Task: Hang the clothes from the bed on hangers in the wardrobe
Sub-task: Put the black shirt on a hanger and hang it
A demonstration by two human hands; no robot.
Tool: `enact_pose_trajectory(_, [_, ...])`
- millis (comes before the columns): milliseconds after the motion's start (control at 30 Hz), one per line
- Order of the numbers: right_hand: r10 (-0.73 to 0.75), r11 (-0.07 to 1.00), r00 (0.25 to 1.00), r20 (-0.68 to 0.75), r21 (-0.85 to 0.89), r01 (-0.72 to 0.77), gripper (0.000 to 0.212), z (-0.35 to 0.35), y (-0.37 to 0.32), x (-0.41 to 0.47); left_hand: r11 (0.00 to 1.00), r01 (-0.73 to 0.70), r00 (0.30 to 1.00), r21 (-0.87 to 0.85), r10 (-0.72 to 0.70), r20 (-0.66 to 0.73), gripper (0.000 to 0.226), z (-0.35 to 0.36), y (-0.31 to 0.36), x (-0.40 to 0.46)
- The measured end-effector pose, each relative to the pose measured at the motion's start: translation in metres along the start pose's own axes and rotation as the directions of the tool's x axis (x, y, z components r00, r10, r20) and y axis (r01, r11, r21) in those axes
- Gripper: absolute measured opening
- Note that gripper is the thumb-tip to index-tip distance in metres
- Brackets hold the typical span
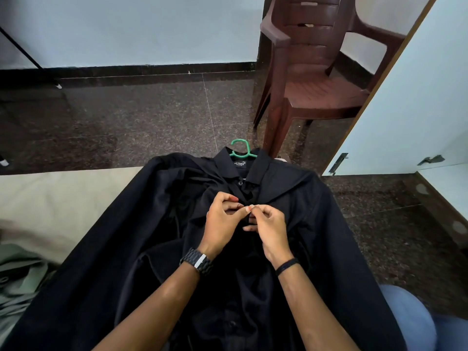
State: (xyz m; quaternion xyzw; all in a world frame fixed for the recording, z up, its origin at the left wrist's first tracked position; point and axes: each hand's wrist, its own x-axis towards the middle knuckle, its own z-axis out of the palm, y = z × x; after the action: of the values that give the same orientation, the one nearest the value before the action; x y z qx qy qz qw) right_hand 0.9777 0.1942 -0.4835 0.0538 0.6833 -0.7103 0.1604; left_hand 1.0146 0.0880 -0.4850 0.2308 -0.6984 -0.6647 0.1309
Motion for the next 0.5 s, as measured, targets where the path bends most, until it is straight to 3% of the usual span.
enact_pose_trajectory(167, [-0.035,0.999,0.998,0.051,-0.031,0.037,0.015,-0.007,0.003,-0.013,1.000,0.027,1.000,-0.005,-0.027,-0.012,0.026,0.001,0.001,-0.009])
enact_pose_trajectory(233, [-0.046,0.998,0.997,0.059,-0.039,0.048,0.015,-0.007,0.004,-0.015,0.987,0.110,0.994,-0.117,-0.108,0.025,0.024,0.002,0.003,-0.011])
enact_pose_trajectory(300, [-0.045,0.999,0.996,0.071,-0.023,0.046,0.015,-0.007,0.004,-0.016,0.903,0.239,0.971,-0.358,-0.215,0.106,0.026,0.000,0.003,-0.010])
enact_pose_trajectory(367, [-0.019,1.000,0.995,0.097,0.016,0.017,0.015,-0.006,0.004,-0.015,0.734,0.395,0.919,-0.552,-0.326,0.223,0.029,-0.003,0.005,-0.009])
enact_pose_trajectory(433, [0.016,0.999,0.992,0.126,0.035,-0.021,0.015,-0.006,0.006,-0.012,0.624,0.499,0.865,-0.601,-0.396,0.307,0.030,-0.006,0.005,-0.010])
enact_pose_trajectory(500, [0.052,0.997,0.986,0.160,0.040,-0.059,0.017,-0.008,0.006,-0.008,0.611,0.520,0.852,-0.597,-0.420,0.312,0.025,-0.004,0.002,-0.008])
